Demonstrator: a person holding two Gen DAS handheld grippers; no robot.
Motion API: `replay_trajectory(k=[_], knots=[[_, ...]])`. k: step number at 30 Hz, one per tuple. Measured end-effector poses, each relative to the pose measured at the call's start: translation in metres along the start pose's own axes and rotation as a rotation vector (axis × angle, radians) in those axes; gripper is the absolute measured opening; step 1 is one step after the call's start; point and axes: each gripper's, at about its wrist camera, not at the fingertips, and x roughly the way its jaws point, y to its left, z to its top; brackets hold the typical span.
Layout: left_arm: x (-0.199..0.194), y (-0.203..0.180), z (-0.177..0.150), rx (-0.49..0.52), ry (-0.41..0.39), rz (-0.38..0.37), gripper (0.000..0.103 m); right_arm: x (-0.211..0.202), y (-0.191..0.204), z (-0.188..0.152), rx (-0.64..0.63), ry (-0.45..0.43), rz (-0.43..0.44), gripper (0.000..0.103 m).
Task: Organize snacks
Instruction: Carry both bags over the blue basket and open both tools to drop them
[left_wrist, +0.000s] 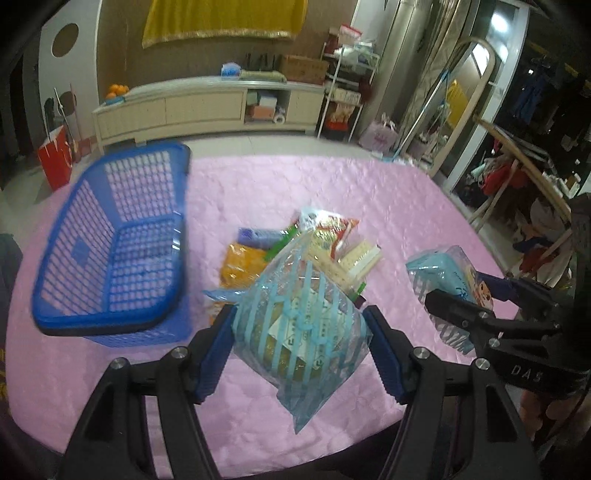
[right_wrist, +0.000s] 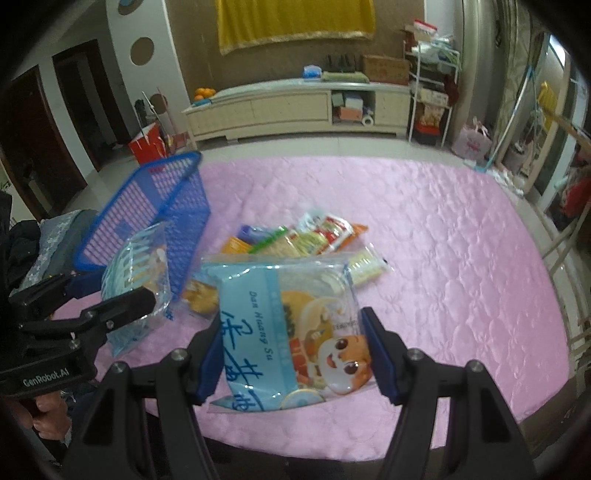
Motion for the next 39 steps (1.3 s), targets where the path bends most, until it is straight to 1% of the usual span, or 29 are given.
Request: replay_trajectory(k=[3,8,12,16,20,23,26,30,33,39], knots=[[-0.024,0.016,0.001,0.013,-0.034,0.004,0.067,-0.007,0.022,0.009,-0.037,-0.023,0.011,0.072],[-0.047,0.046,0.006,0.011,-0.072,0.018,0.067,-0.009,0.056,0.025,-0.066,-0.054,0.034,0.072],[-0.063,0.077,0.010,0.016,-0.096,0.047,0.067,0.000,0.086,0.035,-0.099,-0.056,0.048,0.072],[-0.070,0.104,0.012,0.016,-0.101,0.068,0.067,0.015,0.116,0.042,-0.144,-0.055,0.055,0.072],[-0.070,0.132,0.017,0.006,-0.093,0.065,0.067,0.038,0.137,0.052,-0.156,-0.035,0.074,0.072],[-0.063,0.145,0.020,0.041,-0.088,0.117,0.067,0.052,0.150,0.055,-0.180,-0.017,0.081,0.072],[-0.054,0.158,0.025,0.039,-0.070,0.092,0.067,0.068,0.158,0.060,-0.194,0.004,0.091,0.072],[-0.038,0.175,0.032,0.010,-0.044,0.080,0.067,0.082,0.161,0.063,-0.207,0.027,0.104,0.072],[-0.027,0.186,0.035,-0.011,-0.027,0.049,0.067,0.091,0.162,0.066,-0.203,0.039,0.112,0.072],[-0.015,0.192,0.035,-0.026,-0.001,0.021,0.067,0.105,0.165,0.068,-0.205,0.060,0.137,0.072]])
